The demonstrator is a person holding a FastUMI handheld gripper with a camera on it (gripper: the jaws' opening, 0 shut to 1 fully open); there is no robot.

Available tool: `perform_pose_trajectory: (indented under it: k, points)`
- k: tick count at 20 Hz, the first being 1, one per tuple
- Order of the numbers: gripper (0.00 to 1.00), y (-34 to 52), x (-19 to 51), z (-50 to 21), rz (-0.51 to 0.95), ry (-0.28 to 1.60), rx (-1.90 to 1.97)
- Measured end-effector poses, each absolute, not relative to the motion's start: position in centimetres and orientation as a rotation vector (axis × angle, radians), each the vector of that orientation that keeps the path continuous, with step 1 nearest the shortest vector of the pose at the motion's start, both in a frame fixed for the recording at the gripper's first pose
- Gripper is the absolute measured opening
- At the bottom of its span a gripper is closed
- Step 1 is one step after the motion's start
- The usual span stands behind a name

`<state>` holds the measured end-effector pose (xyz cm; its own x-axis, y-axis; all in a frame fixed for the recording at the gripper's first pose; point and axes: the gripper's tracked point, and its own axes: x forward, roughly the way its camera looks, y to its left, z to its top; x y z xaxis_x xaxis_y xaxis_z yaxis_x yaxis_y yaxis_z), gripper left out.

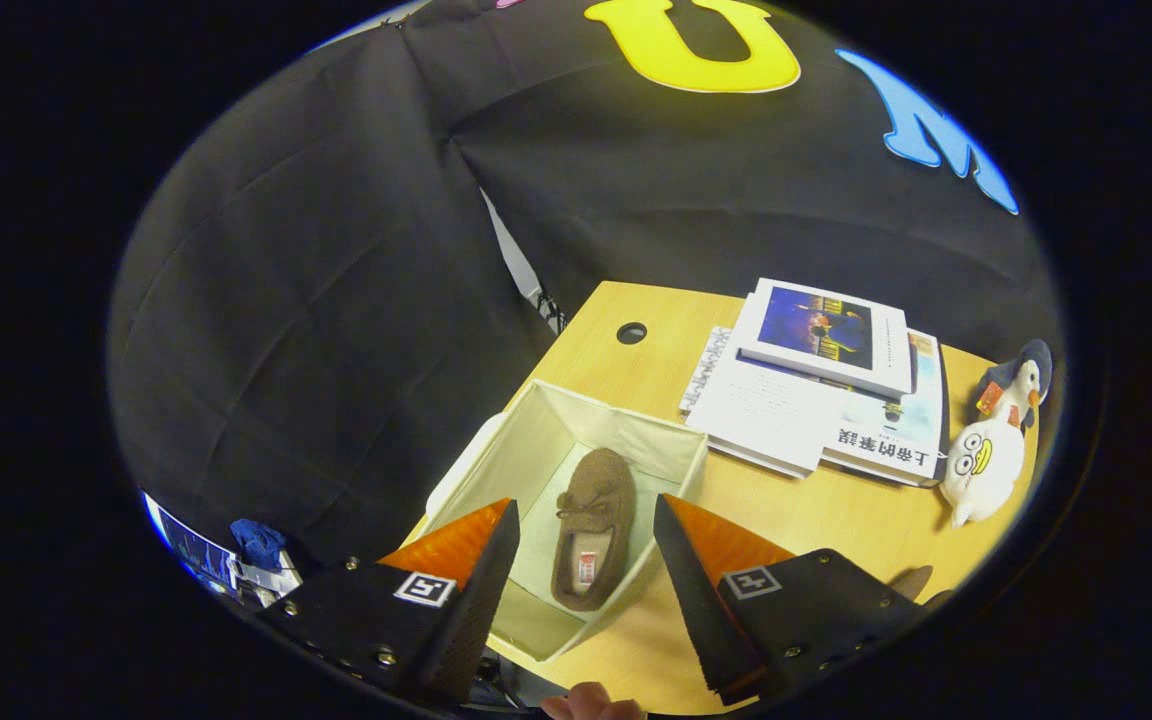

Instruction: Open the storage box then place both shoes into the box .Put the left shoe in first, then the right shoe, with the right side of both shoes facing outward in a uniform manner.

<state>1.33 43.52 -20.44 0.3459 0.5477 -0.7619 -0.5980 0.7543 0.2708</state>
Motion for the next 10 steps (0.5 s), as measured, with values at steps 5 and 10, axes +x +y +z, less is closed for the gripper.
perform_pose_trajectory:
  k: [5,10]
  points:
    - [0.83,38.5,1.6,-18.6,0.720,0.910,-0.056]
    - [0.97,33.4,1.9,-18.3,0.677,0.864,-0.086]
